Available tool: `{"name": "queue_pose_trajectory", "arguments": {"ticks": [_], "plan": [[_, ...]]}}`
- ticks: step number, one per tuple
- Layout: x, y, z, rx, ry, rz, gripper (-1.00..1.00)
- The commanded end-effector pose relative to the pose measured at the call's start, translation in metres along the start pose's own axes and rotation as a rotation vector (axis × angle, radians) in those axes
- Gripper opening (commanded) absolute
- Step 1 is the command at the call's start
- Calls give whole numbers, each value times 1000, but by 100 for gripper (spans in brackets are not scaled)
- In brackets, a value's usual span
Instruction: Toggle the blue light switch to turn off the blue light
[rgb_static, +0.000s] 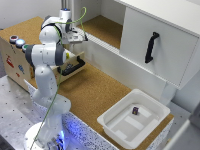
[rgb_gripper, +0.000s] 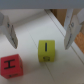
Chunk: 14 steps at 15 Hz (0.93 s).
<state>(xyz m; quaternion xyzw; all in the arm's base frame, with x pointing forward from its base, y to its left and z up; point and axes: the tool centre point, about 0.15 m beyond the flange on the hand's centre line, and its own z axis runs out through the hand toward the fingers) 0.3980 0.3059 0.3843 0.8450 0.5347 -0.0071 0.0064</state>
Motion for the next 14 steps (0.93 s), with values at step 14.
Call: {"name": "queue_pose_trajectory", "arguments": {"ticks": [14], "plan": [[30, -260, -153, -192, 87, 176, 100]]}}
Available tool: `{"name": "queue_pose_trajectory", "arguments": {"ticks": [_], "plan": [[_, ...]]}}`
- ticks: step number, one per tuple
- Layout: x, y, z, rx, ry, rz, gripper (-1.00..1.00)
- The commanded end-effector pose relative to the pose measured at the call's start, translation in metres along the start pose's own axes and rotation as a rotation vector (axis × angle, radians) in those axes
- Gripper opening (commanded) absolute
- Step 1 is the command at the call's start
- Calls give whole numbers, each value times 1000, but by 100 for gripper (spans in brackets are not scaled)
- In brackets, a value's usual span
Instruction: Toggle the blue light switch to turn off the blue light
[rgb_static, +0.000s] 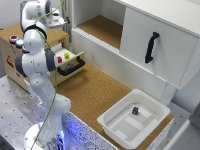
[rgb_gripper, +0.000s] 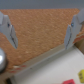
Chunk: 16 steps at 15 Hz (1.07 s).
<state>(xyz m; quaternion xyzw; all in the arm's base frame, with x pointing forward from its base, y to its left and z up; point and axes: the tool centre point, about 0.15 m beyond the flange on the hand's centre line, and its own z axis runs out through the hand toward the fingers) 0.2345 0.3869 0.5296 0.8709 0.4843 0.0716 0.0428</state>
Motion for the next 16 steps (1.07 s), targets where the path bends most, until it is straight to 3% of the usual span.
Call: {"name": "queue_pose_trajectory", "arguments": {"ticks": [1, 5, 6, 16], "plan": [[28, -93, -13, -42, -17, 44, 100], [53, -129, -8, 10, -41, -70, 100], [61, -136, -7, 19, -31, -100, -100], [88, -138, 10, 28, -40, -178, -100]]}}
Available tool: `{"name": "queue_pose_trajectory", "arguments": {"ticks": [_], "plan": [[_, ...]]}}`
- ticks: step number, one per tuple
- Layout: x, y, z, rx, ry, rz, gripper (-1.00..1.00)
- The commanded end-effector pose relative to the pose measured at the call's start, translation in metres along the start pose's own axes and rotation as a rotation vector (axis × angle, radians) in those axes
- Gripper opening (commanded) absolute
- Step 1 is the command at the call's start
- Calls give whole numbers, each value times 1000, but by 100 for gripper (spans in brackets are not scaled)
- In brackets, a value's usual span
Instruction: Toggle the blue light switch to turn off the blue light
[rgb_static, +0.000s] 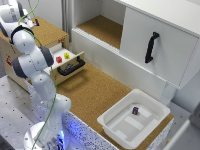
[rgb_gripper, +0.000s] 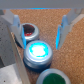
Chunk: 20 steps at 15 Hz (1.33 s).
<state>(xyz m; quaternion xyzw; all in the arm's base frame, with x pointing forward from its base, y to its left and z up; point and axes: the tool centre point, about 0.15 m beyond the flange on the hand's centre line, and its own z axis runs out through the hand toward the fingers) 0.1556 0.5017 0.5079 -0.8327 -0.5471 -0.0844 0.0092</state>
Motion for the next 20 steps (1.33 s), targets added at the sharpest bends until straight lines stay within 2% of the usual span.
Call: {"name": "queue_pose_trajectory", "arguments": {"ticks": [1, 4, 10, 14, 15, 17, 18, 19, 20], "plan": [[34, -3, 8, -44, -132, -38, -100], [40, -4, 25, -32, -170, -88, -100], [55, 1, 51, 4, -192, -156, -100], [60, -1, 73, 47, -247, -204, -100], [59, 0, 69, 40, -245, -199, -100], [52, 7, 30, -17, -194, -157, -100], [48, 12, 7, -53, -177, -133, 100], [42, 20, -22, -120, -167, -98, 100], [36, 27, -39, -156, -161, -71, 100]]}}
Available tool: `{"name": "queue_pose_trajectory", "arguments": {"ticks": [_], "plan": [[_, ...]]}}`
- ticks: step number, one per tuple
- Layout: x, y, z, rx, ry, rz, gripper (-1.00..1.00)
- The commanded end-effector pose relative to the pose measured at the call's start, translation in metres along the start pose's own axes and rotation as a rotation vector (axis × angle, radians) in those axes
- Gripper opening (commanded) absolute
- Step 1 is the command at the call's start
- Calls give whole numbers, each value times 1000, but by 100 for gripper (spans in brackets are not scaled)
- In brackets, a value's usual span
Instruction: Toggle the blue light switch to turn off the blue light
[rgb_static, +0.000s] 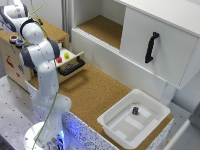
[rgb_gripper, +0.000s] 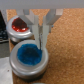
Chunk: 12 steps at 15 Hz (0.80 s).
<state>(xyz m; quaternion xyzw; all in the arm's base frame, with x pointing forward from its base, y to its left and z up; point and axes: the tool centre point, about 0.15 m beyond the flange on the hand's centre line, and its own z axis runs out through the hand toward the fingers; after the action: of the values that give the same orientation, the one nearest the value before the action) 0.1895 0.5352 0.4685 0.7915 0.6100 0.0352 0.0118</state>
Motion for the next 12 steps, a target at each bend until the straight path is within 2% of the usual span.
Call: {"name": "queue_pose_trajectory", "arguments": {"ticks": [1, 3, 6, 12], "plan": [[-19, 13, -97, -214, -77, 122, 100], [-29, 21, -104, -240, -90, 163, 100], [-42, 33, -105, -241, -106, 219, 100], [-92, 77, -90, -201, -11, 297, 100]]}}
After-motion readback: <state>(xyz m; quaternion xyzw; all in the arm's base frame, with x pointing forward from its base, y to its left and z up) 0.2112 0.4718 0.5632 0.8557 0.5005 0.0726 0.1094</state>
